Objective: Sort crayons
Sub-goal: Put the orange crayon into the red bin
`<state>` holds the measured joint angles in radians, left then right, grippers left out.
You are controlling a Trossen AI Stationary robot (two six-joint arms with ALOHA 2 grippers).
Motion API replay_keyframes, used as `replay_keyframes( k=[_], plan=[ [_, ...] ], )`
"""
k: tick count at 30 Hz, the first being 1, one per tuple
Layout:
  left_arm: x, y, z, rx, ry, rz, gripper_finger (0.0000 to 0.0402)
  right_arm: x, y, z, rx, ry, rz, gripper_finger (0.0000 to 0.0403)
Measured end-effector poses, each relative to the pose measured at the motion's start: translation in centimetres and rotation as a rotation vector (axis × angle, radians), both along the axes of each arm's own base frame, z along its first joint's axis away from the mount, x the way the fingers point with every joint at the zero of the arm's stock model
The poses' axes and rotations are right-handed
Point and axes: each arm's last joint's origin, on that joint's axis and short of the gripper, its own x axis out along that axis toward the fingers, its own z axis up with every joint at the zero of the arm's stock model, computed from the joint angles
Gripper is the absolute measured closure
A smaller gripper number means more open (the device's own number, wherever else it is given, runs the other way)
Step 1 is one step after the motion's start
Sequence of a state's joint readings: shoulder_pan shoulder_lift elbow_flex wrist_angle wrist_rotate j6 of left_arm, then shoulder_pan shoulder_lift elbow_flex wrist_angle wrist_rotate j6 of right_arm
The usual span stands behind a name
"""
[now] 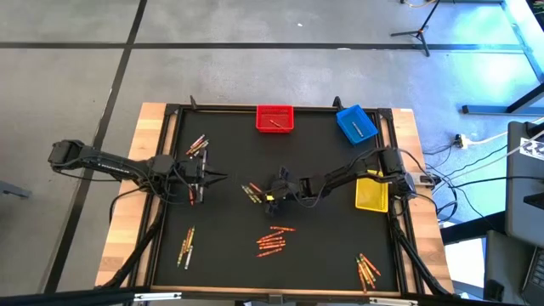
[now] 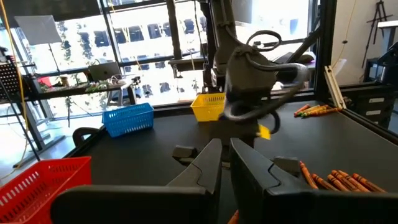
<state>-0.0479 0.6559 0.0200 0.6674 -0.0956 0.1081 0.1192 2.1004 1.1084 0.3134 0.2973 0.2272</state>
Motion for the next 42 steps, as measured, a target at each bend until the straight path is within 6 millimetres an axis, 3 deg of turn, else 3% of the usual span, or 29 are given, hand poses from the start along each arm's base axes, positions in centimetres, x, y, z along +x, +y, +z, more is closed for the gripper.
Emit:
replay_keyframes(
  k=[12,27,36,42],
  plan=[
    [0.0,0.0,0.0,-0.001,0.000,0.018,0.0376,-0.4,-0.2,-0.3,-0.041,0.068,-0.038,0.0239],
    [0.0,0.1,0.0,0.001,0.000,0.044,0.0376,-0.4,-0.2,-0.3,-0.051,0.090,0.054,0.0390],
    [0.0,0.1,0.3,-0.003,-0.033,0.042,0.0376,-0.5,-0.2,0.1,-0.095,0.098,0.026,0.0387],
    [0.0,0.1,0.3,-0.004,-0.036,0.042,0.0376,-1.0,-0.8,2.3,-0.222,0.097,-0.042,0.0394]
  ],
)
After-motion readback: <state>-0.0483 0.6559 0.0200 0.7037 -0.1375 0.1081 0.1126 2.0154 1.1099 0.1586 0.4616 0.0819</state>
